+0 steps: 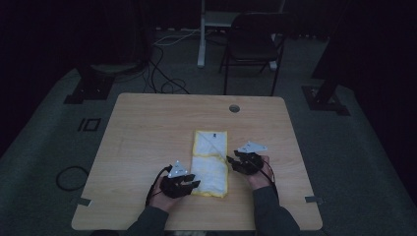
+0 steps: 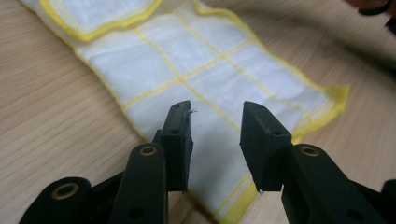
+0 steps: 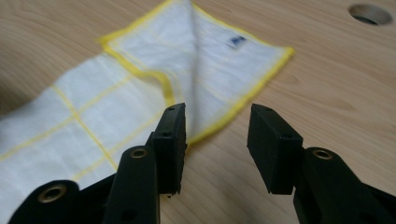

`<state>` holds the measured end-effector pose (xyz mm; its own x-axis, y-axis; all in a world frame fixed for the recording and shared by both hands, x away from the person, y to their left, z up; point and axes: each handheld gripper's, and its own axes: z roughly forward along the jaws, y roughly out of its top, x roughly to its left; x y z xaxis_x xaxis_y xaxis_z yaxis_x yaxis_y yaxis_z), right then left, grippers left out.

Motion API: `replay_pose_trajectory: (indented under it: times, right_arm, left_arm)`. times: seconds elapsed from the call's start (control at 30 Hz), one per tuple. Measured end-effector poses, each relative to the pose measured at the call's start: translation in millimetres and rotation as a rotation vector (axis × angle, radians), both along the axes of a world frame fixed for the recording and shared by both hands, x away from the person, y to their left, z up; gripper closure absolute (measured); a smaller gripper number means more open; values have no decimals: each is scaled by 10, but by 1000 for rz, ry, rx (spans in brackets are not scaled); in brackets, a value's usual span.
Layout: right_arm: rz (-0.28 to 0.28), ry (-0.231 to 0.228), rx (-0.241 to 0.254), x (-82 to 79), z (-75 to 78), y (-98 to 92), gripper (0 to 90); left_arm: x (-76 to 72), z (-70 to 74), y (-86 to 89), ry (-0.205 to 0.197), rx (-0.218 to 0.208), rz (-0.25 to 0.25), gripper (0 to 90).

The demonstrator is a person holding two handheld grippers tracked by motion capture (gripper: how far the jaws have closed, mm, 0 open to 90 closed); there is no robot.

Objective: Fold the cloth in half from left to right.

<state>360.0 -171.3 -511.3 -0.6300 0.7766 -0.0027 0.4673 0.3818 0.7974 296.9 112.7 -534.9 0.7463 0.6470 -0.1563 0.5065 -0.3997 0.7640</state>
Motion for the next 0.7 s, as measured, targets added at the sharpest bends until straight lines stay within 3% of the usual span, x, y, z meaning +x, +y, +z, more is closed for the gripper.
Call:
replay_pose_trajectory:
  times: [0.17, 0.2, 0.27, 0.4, 0.7]
  right_arm:
    - [47, -16, -6, 21, 37, 131, 605]
    - [66, -19, -7, 27, 47, 166, 648]
    - [123, -23, 9, 30, 61, 225, 697]
    - [165, -44, -13, 42, 80, 380, 734]
    - [182, -54, -30, 138, 63, 615, 616]
  left_arm:
    - [-7, -46, -7, -6, 23, 4, 662]
    - [-8, -49, -8, -8, 27, 5, 676]
    - [-9, -55, -4, -12, 38, 6, 718]
    - [-10, -61, 23, -12, 47, 20, 818]
    - [-26, -68, 48, -13, 53, 26, 860]
